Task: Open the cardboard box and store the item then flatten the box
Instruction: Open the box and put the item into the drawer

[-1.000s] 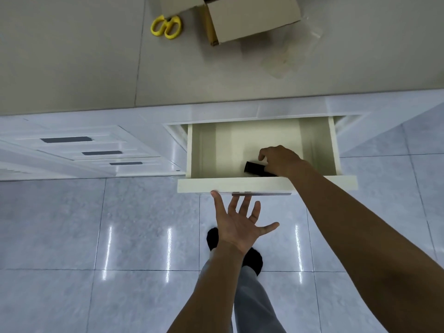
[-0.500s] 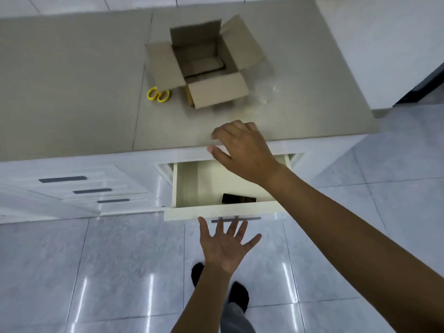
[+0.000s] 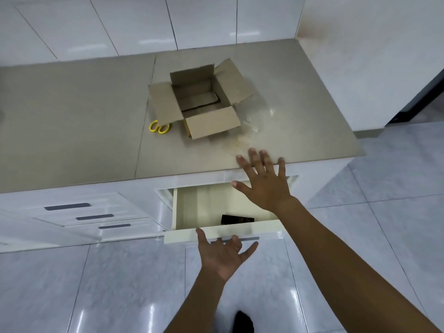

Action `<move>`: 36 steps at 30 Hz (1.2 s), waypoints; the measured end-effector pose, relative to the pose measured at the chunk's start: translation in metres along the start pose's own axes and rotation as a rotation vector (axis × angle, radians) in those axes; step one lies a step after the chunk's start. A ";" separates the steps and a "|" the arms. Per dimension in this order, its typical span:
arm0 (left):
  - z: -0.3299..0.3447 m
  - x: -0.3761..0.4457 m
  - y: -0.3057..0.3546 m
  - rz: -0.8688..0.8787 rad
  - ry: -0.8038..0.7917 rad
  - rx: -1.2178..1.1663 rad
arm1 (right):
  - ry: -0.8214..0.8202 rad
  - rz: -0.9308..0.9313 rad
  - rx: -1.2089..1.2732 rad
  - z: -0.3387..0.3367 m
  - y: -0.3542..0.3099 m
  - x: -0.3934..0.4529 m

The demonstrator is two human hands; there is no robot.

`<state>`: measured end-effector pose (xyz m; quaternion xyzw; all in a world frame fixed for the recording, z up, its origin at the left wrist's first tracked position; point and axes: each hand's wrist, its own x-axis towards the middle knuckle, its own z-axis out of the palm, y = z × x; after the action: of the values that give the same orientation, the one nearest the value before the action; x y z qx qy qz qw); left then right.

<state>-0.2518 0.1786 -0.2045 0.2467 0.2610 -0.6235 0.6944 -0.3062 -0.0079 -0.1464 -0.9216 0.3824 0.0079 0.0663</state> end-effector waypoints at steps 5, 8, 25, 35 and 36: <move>0.012 0.017 0.004 0.036 -0.030 -0.015 | -0.033 0.002 0.022 -0.002 -0.001 0.002; 0.020 0.031 0.007 0.070 0.026 -0.024 | -0.033 0.007 0.017 -0.003 -0.002 0.001; 0.066 0.091 0.041 0.089 0.101 0.023 | -0.011 -0.013 -0.019 -0.002 -0.002 0.001; 0.077 0.105 0.048 0.107 0.095 0.024 | -0.032 -0.008 -0.019 -0.002 -0.001 0.000; 0.075 0.104 0.051 0.093 0.094 0.047 | -0.043 -0.012 -0.019 -0.003 -0.001 0.001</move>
<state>-0.1881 0.0564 -0.2175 0.3037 0.2670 -0.5843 0.7036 -0.3045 -0.0083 -0.1434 -0.9241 0.3750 0.0311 0.0659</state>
